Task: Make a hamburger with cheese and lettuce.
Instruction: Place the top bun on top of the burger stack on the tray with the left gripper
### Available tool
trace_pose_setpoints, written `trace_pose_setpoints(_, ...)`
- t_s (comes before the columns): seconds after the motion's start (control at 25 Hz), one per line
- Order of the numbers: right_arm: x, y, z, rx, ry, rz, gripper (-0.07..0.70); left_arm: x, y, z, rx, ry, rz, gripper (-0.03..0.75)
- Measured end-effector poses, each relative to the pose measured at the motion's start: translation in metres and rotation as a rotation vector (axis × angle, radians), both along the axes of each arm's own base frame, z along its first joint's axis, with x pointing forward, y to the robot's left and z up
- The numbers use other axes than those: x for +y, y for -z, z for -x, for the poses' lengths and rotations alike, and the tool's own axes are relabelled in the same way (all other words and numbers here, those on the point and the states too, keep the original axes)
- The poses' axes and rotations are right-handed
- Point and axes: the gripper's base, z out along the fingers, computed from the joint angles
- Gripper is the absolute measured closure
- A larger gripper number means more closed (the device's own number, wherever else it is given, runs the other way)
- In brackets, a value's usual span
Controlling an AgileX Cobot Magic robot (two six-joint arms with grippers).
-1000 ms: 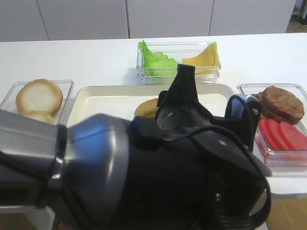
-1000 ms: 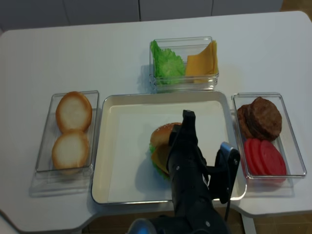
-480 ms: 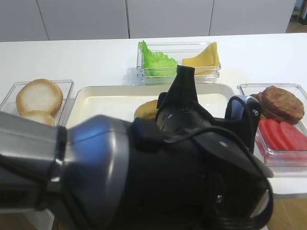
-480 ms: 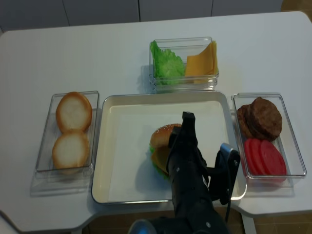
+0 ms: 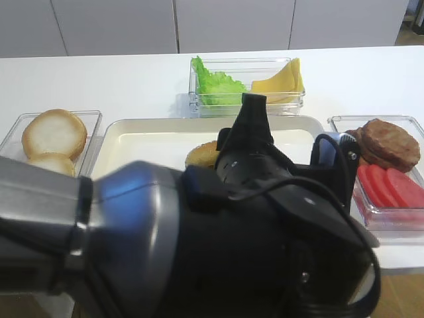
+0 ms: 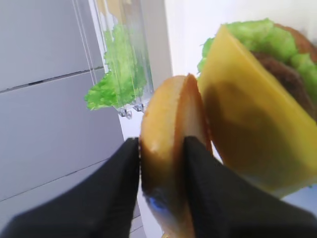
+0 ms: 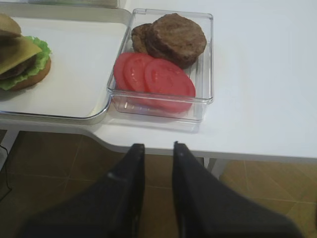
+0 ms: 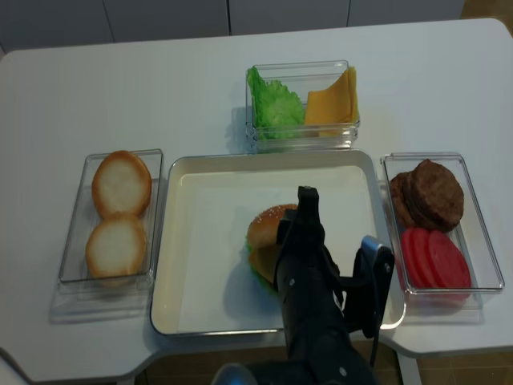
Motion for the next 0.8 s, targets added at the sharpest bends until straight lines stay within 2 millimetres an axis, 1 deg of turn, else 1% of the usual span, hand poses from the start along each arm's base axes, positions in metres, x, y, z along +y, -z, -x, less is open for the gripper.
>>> trace_pose_setpoints(0.16,0.0,0.0,0.0,0.0,0.0,0.0,0.484,-0.001,0.0007,0.0023,0.007,0.001,0.009,0.465)
trace_pose_setpoints(0.4,0.0,0.0,0.0,0.0,0.0,0.0,0.485,-0.0037,0.0026,0.0093,0.028,0.002,0.031,0.455)
trace_pose_setpoints(0.8,0.0,0.0,0.0,0.0,0.0,0.0,0.484,-0.0027,0.0049,0.0104,0.053,-0.03,0.075,0.432)
